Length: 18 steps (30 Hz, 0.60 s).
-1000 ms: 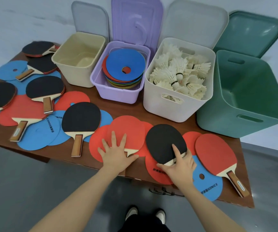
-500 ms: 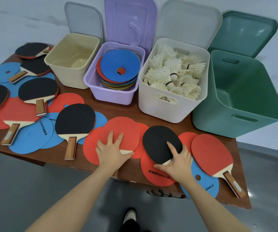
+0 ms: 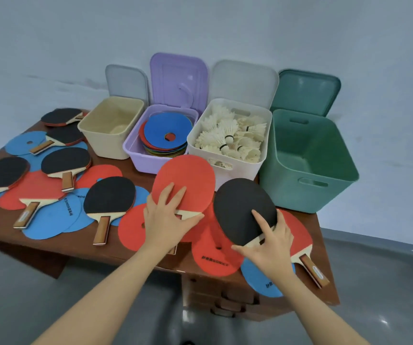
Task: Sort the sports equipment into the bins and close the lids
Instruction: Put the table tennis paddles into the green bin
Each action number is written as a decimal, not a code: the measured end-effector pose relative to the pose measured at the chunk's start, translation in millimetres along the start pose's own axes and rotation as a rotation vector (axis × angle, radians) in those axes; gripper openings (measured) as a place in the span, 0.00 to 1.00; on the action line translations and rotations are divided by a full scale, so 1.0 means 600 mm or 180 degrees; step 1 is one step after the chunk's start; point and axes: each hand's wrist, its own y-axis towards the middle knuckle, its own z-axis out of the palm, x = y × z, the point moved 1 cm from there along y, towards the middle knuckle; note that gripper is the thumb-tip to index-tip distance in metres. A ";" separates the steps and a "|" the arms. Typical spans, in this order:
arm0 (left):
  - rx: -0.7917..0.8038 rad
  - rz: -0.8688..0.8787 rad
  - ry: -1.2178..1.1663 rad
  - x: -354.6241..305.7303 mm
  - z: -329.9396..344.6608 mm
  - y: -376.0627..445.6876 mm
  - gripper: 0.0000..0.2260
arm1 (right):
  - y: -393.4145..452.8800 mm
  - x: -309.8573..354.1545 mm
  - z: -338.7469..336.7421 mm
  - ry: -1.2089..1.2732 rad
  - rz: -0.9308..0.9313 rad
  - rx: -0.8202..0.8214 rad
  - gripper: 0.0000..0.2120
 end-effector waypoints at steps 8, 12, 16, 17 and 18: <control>-0.0573 0.0508 -0.0227 -0.153 -0.023 0.026 0.37 | 0.044 0.001 -0.142 -0.0117 -0.0071 -0.0783 0.45; -0.0632 0.0749 -0.0269 -0.220 -0.031 0.055 0.37 | 0.076 -0.013 -0.194 -0.0171 -0.0155 -0.1086 0.45; -0.0633 0.0958 -0.0132 -0.276 -0.030 0.109 0.38 | 0.127 -0.033 -0.228 -0.0263 -0.0101 -0.1198 0.45; -0.0615 0.0986 -0.0097 -0.288 -0.027 0.123 0.38 | 0.142 -0.038 -0.230 -0.0261 -0.0051 -0.1224 0.45; -0.0583 0.1022 -0.0085 -0.299 -0.022 0.139 0.39 | 0.156 -0.043 -0.230 -0.0242 0.0007 -0.1230 0.46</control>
